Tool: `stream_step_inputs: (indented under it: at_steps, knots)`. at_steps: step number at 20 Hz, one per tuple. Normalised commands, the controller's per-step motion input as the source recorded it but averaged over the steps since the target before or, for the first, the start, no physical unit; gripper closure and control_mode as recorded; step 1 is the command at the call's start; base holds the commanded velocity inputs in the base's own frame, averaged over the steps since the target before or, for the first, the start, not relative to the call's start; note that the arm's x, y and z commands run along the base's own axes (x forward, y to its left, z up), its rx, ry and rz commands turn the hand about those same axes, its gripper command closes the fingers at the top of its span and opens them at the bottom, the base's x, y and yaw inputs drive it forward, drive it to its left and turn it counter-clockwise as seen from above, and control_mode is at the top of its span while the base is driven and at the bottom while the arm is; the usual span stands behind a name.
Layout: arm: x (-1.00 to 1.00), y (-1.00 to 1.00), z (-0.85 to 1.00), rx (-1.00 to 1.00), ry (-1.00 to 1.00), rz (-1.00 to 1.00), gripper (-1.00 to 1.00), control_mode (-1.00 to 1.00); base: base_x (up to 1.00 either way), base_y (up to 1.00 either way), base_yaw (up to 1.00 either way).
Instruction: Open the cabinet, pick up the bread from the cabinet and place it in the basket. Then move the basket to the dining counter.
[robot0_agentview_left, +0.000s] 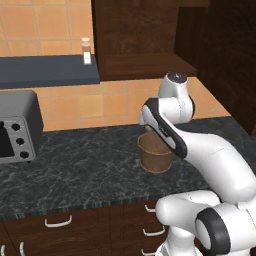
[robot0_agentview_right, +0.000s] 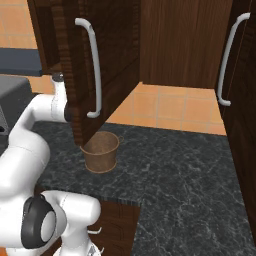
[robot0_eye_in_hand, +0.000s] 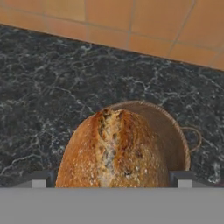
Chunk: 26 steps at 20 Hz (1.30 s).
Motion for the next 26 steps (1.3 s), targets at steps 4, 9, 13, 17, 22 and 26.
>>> stream_step_inputs:
  at_steps: [4,9,13,17,22,26]
  knots:
    - [0.04,-0.11,-0.55,0.00,0.15,-0.04,1.00,-1.00,0.00,0.00,0.00]
    - [0.09,-0.11,-0.65,0.00,0.03,-0.02,1.00,-1.00,0.00,0.00,0.00]
    - [0.36,-0.02,-0.68,0.00,0.05,-0.01,1.00,-1.00,0.00,0.00,0.00]
    - [0.46,-0.15,-0.41,0.00,0.03,-0.02,1.00,-1.00,0.00,0.00,0.00]
    - [0.36,-0.27,-0.28,0.00,0.03,0.00,1.00,-1.00,0.00,0.00,0.00]
    - [0.37,-0.05,-0.47,0.00,0.06,0.00,1.00,-1.00,0.00,0.00,0.00]
